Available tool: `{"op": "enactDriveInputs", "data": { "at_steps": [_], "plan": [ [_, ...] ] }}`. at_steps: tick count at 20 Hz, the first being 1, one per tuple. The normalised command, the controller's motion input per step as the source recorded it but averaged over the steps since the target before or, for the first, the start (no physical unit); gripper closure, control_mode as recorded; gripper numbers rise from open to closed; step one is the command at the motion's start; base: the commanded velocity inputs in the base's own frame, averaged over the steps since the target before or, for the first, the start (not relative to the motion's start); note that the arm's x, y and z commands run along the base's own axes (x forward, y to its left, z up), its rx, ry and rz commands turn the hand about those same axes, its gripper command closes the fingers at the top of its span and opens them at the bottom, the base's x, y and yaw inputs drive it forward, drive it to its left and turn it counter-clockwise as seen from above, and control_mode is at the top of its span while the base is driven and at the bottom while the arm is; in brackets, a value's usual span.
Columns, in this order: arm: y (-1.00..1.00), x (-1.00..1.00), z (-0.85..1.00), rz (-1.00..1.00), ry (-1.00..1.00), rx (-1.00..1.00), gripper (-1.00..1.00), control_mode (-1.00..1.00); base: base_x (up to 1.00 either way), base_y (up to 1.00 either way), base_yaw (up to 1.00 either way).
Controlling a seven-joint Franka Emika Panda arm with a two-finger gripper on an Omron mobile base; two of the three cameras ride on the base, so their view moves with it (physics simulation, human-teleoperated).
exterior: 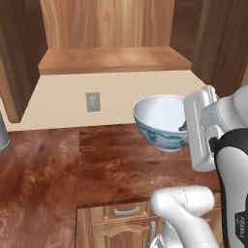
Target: Pick up the bowls from the cabinet and place each bowl in front of a stool on the dining counter.
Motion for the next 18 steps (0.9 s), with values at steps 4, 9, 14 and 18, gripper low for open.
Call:
{"op": "enactDriveInputs", "data": {
  "at_steps": [4, 9, 14, 18],
  "plan": [
    [0.00, -0.09, -0.03, 0.00, 0.05, 0.00, 1.00, -1.00, 0.00, 0.00, 0.00],
    [0.00, 0.00, 0.00, 0.00, 0.04, 0.00, 1.00, 1.00, -0.03, 0.00, 0.00],
    [0.00, 0.00, 0.00, 0.00, 0.00, 0.00, 1.00, 1.00, -0.68, -0.12, -0.05],
    [0.00, 0.00, 0.00, 0.00, 0.00, 0.00, 1.00, 1.00, -0.85, -0.31, -0.39]
  ]
}}
